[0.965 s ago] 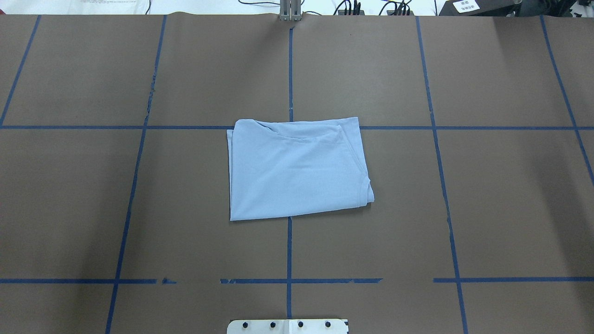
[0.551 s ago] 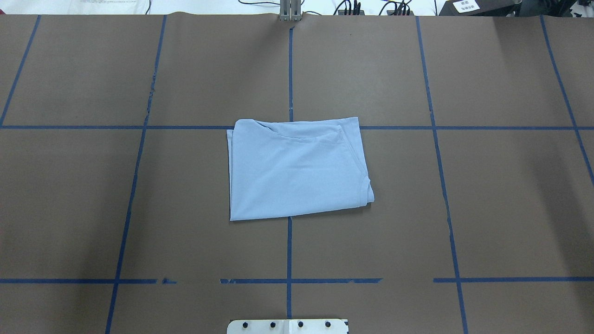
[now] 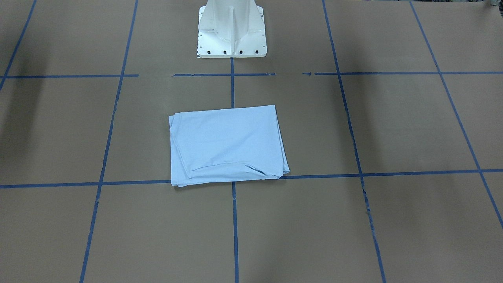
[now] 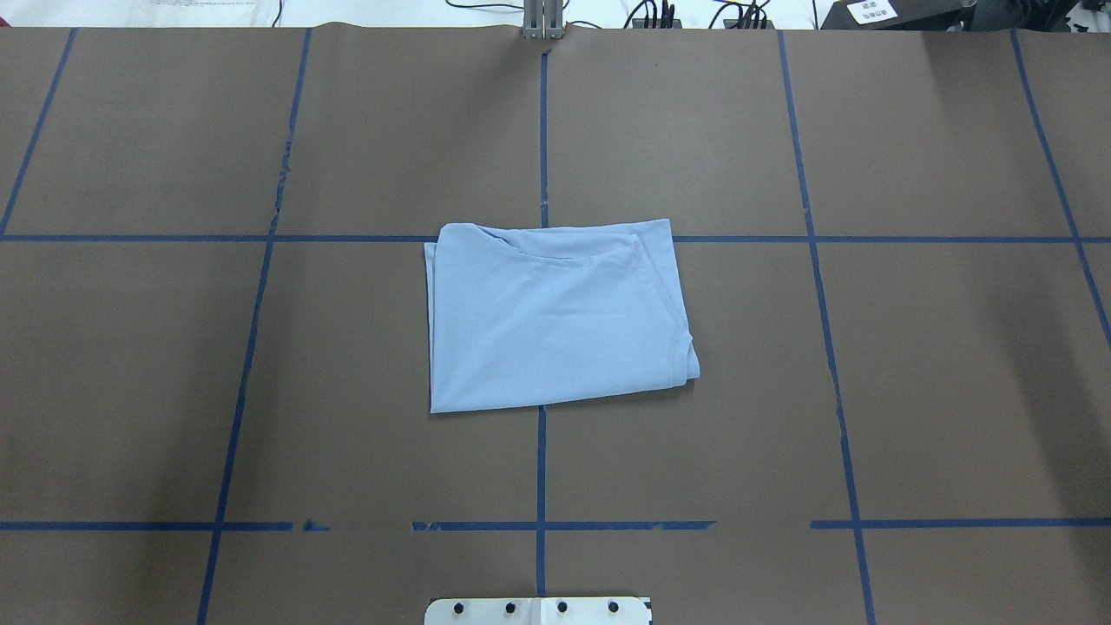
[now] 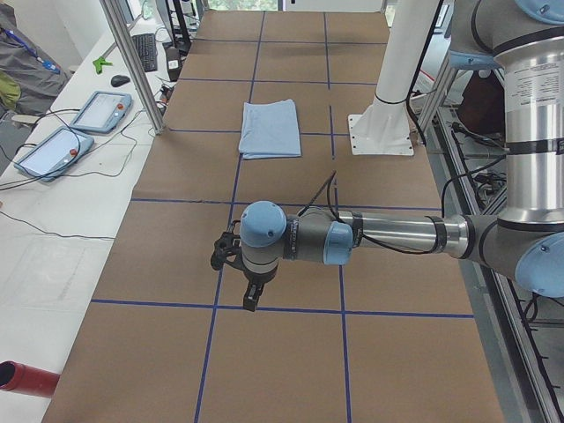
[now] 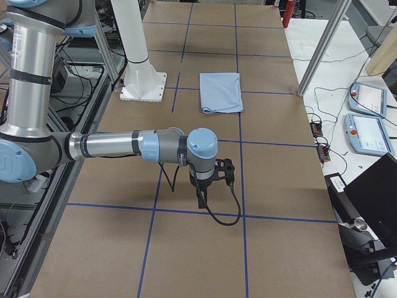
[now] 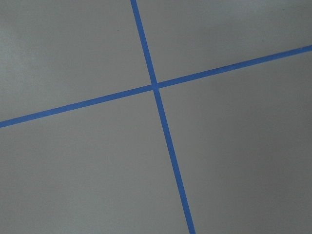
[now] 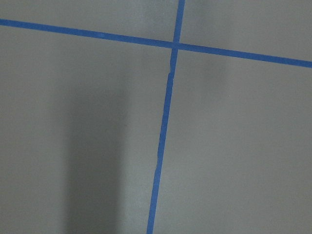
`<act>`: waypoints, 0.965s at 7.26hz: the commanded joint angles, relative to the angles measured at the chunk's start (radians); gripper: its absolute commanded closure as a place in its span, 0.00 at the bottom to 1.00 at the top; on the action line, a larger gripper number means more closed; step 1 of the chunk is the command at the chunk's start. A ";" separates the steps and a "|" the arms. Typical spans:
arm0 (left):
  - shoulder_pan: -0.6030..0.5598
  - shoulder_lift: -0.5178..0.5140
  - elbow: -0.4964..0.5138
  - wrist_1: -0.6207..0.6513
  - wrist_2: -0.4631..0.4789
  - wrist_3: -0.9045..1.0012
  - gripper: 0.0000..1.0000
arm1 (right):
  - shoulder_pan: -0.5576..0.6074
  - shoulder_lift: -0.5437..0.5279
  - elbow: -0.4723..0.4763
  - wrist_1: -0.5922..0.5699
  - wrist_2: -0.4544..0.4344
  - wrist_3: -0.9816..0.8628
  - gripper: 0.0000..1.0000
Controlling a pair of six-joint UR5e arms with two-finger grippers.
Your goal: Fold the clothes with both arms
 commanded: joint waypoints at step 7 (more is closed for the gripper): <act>0.000 -0.001 -0.001 0.000 0.064 0.002 0.00 | 0.000 0.000 -0.008 -0.002 -0.006 0.002 0.00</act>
